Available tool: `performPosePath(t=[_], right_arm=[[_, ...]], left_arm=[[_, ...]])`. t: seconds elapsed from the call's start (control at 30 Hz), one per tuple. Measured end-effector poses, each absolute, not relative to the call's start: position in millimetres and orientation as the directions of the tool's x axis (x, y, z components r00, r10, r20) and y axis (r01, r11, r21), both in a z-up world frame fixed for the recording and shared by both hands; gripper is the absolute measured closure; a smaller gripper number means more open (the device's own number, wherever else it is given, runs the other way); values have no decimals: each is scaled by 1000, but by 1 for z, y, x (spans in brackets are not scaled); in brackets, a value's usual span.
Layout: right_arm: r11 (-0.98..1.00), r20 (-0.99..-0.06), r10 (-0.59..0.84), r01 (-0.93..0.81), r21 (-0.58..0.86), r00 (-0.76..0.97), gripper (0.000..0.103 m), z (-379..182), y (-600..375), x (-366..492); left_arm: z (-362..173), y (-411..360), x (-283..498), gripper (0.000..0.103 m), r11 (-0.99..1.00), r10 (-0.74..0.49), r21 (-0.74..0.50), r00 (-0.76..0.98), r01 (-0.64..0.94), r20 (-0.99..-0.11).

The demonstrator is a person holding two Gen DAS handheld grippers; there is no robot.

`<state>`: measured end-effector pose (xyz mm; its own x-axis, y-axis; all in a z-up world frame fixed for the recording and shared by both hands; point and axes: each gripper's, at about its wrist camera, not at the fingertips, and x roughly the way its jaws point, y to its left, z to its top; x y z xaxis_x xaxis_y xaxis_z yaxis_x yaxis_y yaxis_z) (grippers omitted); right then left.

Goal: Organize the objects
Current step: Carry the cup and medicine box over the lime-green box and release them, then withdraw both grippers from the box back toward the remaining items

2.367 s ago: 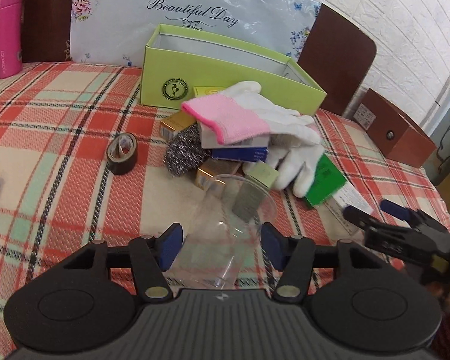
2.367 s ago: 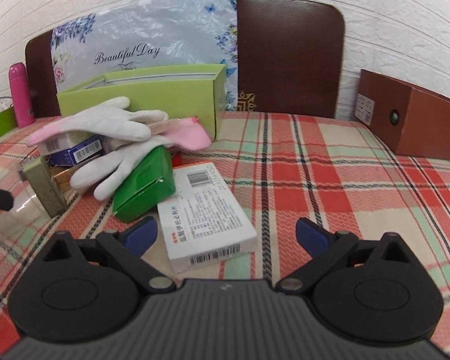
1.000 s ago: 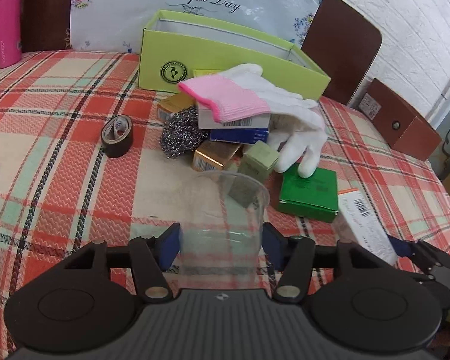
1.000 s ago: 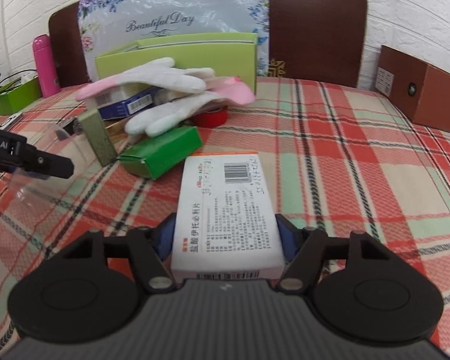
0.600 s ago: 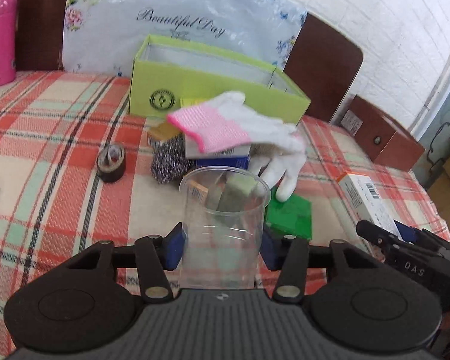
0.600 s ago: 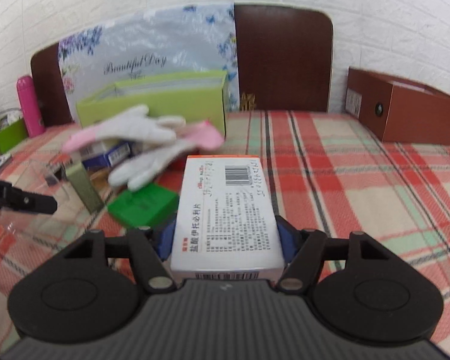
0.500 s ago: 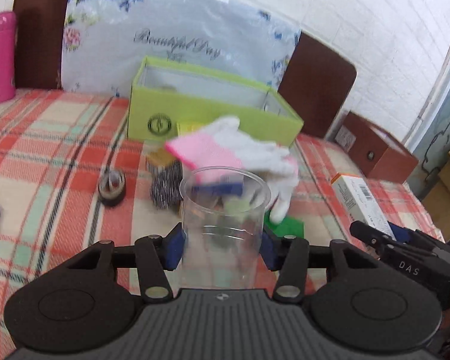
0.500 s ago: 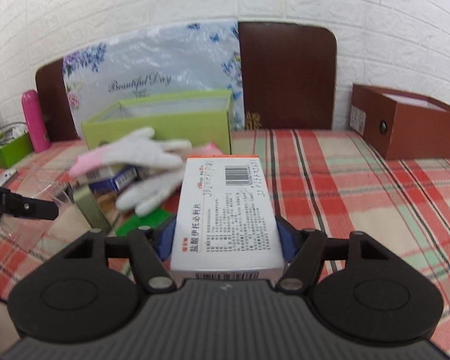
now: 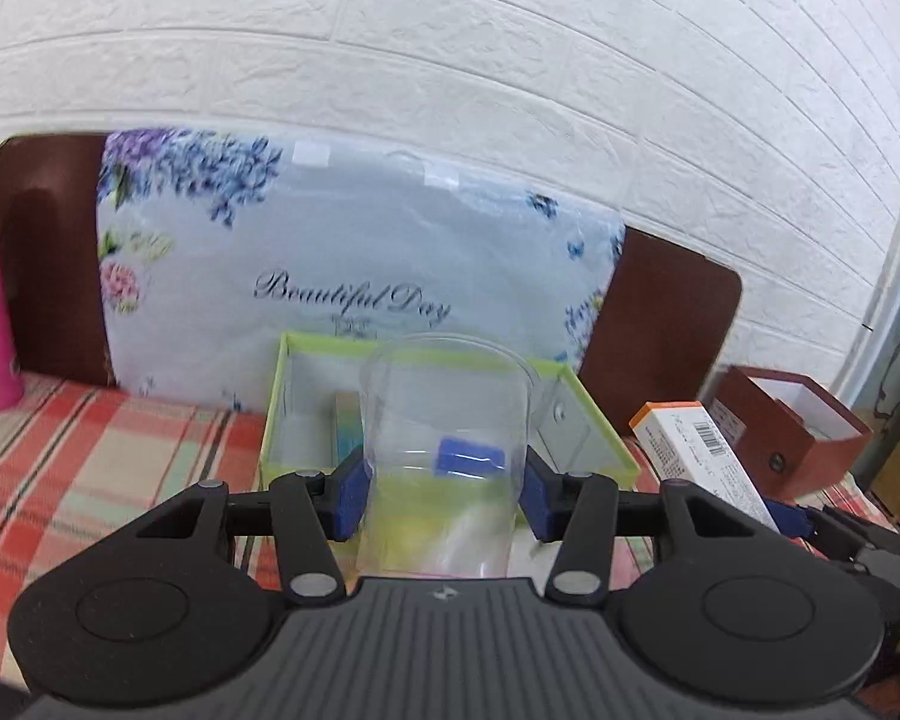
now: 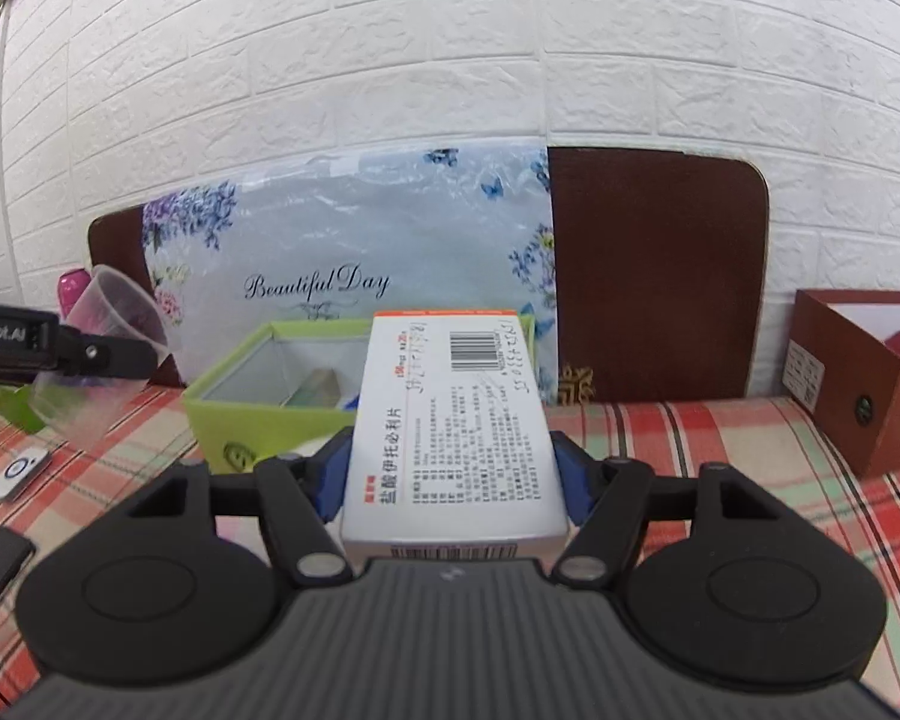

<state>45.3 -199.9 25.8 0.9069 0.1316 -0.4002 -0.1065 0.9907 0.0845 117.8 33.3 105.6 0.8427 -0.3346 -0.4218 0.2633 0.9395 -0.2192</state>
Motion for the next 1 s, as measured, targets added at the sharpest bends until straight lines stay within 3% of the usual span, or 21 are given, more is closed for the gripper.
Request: performPosePath(t=[0.27,0.6,0.67,0.7,0.73,0.77,0.8,0.83,1.0], right_arm=[[992,-424,122,-94,87,898,37,22,-193,122],[996,-477,87,-68,58,875,37,2,-183,185],[997,-485,78,-65,44,871,37,-2,-180,191],[997,-488,79,-68,41,869,37,-5,-179,194],[996,-489,86,-77,39,868,35,-8,-178,197],[995,-489,101,-95,37,866,22,-11,-177,198],[994,-488,109,-106,33,866,7,-13,-176,199],[994,-474,105,-105,26,874,3,-14,-176,197],[993,-459,107,-117,7,882,0,-19,-177,191]], left_arm=[[99,13,197,50,951,-305,-191,837,243,-455],[81,6,239,50,958,-287,-180,808,225,-515],[77,6,243,47,960,-280,-173,812,222,-512],[75,6,244,38,962,-272,-168,820,216,-503],[73,7,243,29,963,-267,-164,826,212,-496],[71,6,243,14,967,-254,-154,830,204,-497],[69,5,242,12,972,-236,-138,836,192,-496],[67,5,239,12,973,-229,-127,842,190,-489],[58,9,236,12,960,-280,-165,824,228,-493]])
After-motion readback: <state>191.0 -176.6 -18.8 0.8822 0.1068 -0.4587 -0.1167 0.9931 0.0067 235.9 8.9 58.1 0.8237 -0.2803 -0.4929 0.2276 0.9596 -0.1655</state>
